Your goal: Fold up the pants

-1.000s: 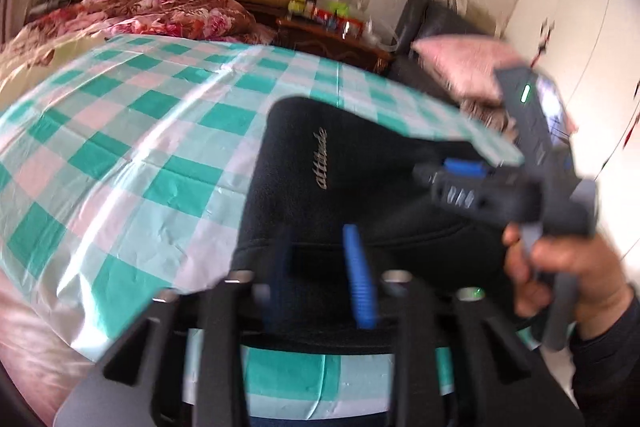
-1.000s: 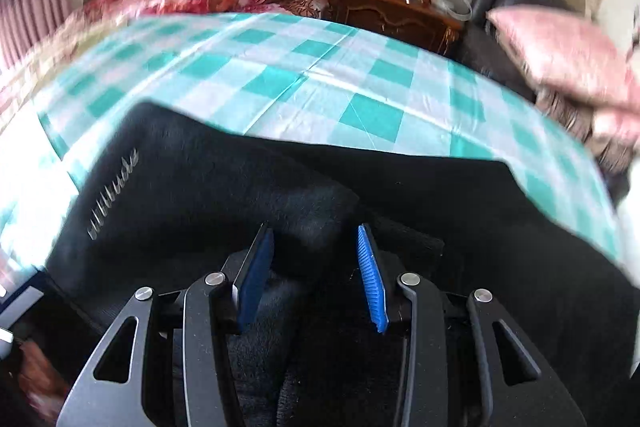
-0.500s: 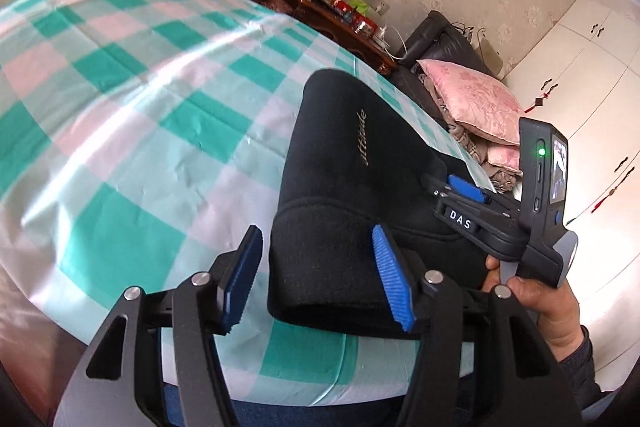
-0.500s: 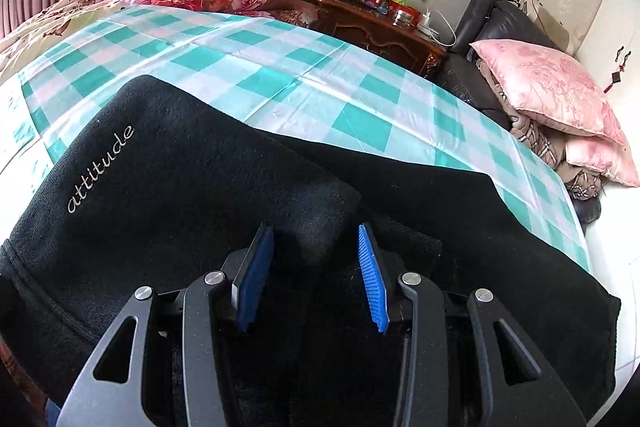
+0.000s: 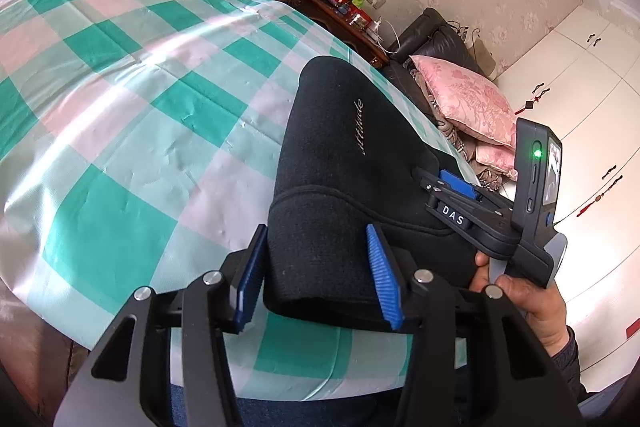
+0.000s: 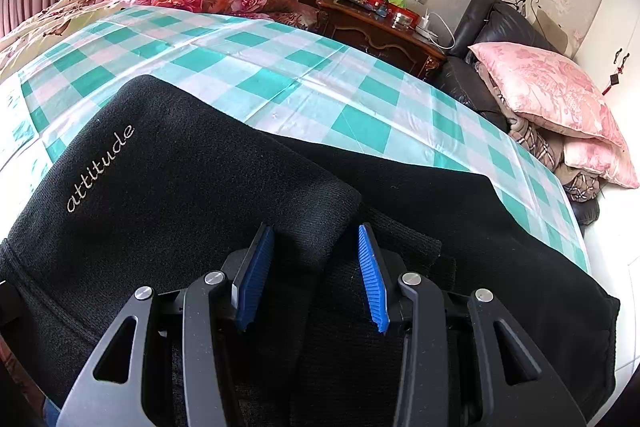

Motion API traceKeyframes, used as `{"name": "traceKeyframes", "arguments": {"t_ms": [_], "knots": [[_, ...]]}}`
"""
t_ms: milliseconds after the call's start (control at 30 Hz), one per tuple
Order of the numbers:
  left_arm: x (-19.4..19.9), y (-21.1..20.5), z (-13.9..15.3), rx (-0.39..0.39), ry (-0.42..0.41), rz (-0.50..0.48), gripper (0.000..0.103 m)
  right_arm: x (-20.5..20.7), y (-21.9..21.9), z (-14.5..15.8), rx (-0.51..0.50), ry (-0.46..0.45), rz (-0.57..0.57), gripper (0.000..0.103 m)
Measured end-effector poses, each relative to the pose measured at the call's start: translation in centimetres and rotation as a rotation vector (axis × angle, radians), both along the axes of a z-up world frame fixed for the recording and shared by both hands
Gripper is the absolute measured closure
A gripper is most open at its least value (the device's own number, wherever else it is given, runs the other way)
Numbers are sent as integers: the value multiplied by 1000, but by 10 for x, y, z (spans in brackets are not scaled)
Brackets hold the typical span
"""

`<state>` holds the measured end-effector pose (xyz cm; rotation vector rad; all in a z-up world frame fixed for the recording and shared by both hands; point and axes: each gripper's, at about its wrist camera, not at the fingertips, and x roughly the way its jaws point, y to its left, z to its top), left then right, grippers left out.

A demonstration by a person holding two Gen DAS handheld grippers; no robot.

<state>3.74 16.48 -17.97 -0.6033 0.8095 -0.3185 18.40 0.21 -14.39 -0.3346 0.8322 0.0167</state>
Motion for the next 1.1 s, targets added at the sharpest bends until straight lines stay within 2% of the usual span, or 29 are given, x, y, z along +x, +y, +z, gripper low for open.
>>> {"name": "traceKeyframes", "arguments": {"t_ms": [167, 200, 233, 267, 300, 400, 500, 600, 733, 800, 833, 867, 933, 1000, 1100], "knots": [[-1, -1, 0, 14, -2, -2, 56, -3, 0, 4, 0, 3, 9, 64], [-1, -1, 1, 18, -2, -2, 56, -6, -1, 8, 19, 17, 2, 61], [-1, -1, 1, 21, -3, -3, 56, -9, -3, 11, 39, 27, -15, 47], [-1, -1, 0, 22, -4, -4, 56, -14, -5, 13, 66, 31, -16, 44], [-1, -1, 0, 22, -4, -4, 56, -23, -5, 17, 92, 25, 7, 44], [-1, -1, 0, 23, -6, -5, 56, -44, -2, 20, 61, -2, 37, 44], [-1, -1, 0, 23, -5, -5, 56, -55, -5, 13, 95, 44, 55, 43], [-1, -1, 2, 26, -9, -9, 56, -58, -4, 7, 72, 43, 67, 43], [3, 1, 24, 91, -72, -16, 53, -59, -2, 3, 69, 50, 62, 42], [16, 8, 45, 112, -116, -26, 49, -60, -1, 2, 65, 45, 63, 41], [25, 10, 54, 105, -124, -50, 41, -60, -1, 1, 65, 45, 63, 41], [40, 11, 63, 109, -120, -95, 39, -61, -1, 1, 65, 46, 63, 41], [74, 8, 71, 160, -77, -156, 38, -61, -1, 1, 66, 47, 64, 40], [103, 8, 70, 193, -39, -167, 38, -61, -2, 1, 66, 46, 66, 40], [152, 13, 52, 121, 72, -207, 42, -60, -4, 0, 72, 49, 69, 40]]}}
